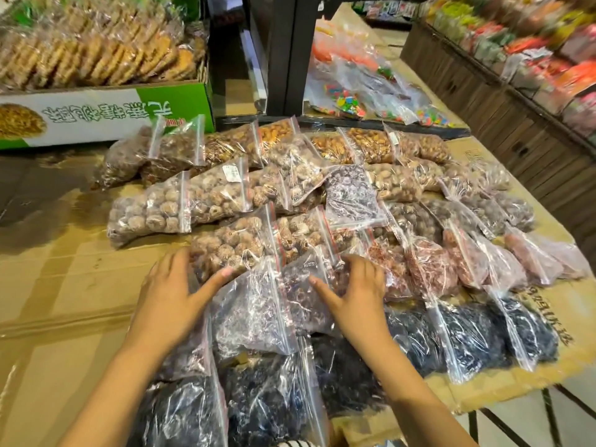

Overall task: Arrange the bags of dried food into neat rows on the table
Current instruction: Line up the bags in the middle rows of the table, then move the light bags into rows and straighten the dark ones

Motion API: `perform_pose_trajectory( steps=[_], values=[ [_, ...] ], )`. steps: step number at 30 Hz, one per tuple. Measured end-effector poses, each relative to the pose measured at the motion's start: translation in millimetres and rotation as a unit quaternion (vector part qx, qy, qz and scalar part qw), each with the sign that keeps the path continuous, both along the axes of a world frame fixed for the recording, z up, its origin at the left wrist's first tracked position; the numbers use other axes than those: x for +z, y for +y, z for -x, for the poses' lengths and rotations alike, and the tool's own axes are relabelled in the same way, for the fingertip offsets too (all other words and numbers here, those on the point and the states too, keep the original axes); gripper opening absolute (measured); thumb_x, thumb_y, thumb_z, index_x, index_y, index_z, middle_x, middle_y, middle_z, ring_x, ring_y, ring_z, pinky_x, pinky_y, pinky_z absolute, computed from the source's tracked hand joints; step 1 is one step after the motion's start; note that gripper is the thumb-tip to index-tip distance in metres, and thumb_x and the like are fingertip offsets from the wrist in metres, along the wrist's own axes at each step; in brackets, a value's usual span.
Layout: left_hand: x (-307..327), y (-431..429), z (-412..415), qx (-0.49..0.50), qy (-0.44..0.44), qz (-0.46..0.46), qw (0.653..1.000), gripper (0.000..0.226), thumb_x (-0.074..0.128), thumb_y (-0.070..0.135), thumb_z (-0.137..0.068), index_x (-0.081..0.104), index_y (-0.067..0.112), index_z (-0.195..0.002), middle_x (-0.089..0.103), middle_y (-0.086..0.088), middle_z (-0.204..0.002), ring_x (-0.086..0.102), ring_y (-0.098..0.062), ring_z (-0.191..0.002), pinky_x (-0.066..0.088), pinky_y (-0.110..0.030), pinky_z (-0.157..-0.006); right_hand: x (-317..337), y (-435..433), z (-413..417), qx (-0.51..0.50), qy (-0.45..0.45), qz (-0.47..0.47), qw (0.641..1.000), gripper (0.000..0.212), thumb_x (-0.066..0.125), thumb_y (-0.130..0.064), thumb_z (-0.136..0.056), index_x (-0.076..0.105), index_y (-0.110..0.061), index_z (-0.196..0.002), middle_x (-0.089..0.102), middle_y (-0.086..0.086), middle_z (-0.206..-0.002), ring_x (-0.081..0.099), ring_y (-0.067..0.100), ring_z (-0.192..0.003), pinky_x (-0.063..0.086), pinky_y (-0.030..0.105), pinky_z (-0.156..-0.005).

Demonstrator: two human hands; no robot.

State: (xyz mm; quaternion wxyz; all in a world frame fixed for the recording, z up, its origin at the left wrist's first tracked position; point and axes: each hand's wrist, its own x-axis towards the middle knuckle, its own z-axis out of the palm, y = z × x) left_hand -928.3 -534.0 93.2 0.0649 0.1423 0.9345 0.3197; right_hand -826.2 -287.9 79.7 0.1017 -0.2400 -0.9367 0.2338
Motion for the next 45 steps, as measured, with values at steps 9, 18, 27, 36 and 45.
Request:
perform_pose_trajectory(
  steps=[9, 18, 27, 36, 45],
  values=[
    [45.1, 111.0, 101.7, -0.148, 0.033, -0.009, 0.988, 0.092, 0.055, 0.071, -0.073, 0.025, 0.023, -0.147, 0.032, -0.005, -0.152, 0.033, -0.024, -0.137, 0.03, -0.047, -0.112, 20.9, 88.3, 67.6, -0.129, -0.036, 0.065, 0.989, 0.083, 0.058, -0.055, -0.084, 0.029, 0.0, -0.138, 0.038, 0.02, -0.141, 0.023, 0.032, -0.133, 0.028, 0.043, -0.105],
    [19.9, 228.4, 239.5, -0.333, 0.13, 0.16, 0.92, 0.112, 0.044, 0.087, -0.053, 0.022, 0.035, -0.149, 0.025, -0.003, -0.158, 0.018, -0.033, -0.144, 0.015, -0.053, -0.117, -7.6, 110.7, 114.4, -0.206, -0.067, 0.083, 0.973, 0.088, 0.06, -0.062, -0.078, 0.035, -0.001, -0.136, 0.036, 0.018, -0.141, 0.023, 0.032, -0.134, 0.028, 0.042, -0.107],
    [19.5, 276.0, 254.7, -0.439, 0.206, 0.377, 0.789, 0.103, 0.043, 0.091, -0.059, 0.041, 0.032, -0.143, 0.048, -0.009, -0.133, 0.034, -0.031, -0.125, 0.029, -0.045, -0.106, -27.8, 121.8, 118.5, -0.243, -0.016, 0.13, 0.961, 0.1, 0.061, -0.086, -0.047, 0.042, -0.013, -0.113, 0.055, 0.006, -0.106, 0.052, 0.027, -0.103, 0.051, 0.047, -0.086],
    [7.3, 273.0, 247.8, -0.443, 0.196, 0.299, 0.822, 0.092, 0.046, 0.089, -0.061, 0.056, 0.015, -0.114, 0.064, 0.0, -0.097, 0.058, -0.02, -0.094, 0.044, -0.039, -0.093, -24.7, 118.8, 112.2, -0.21, 0.112, 0.303, 0.923, 0.072, 0.074, -0.046, -0.073, 0.041, -0.017, -0.13, 0.064, 0.004, -0.071, 0.068, 0.024, -0.064, 0.056, 0.052, -0.066],
    [65.2, 212.8, 221.0, -0.085, 0.1, -0.272, 0.953, 0.035, 0.067, 0.054, -0.072, 0.046, 0.029, -0.082, 0.049, 0.013, -0.08, 0.047, -0.002, -0.07, 0.037, -0.013, -0.06, -7.0, 114.5, 110.4, -0.2, 0.125, 0.282, 0.93, 0.021, 0.059, -0.03, -0.091, 0.047, -0.016, -0.1, 0.057, 0.001, -0.087, 0.056, 0.018, -0.067, 0.052, 0.026, -0.06]
  ],
)
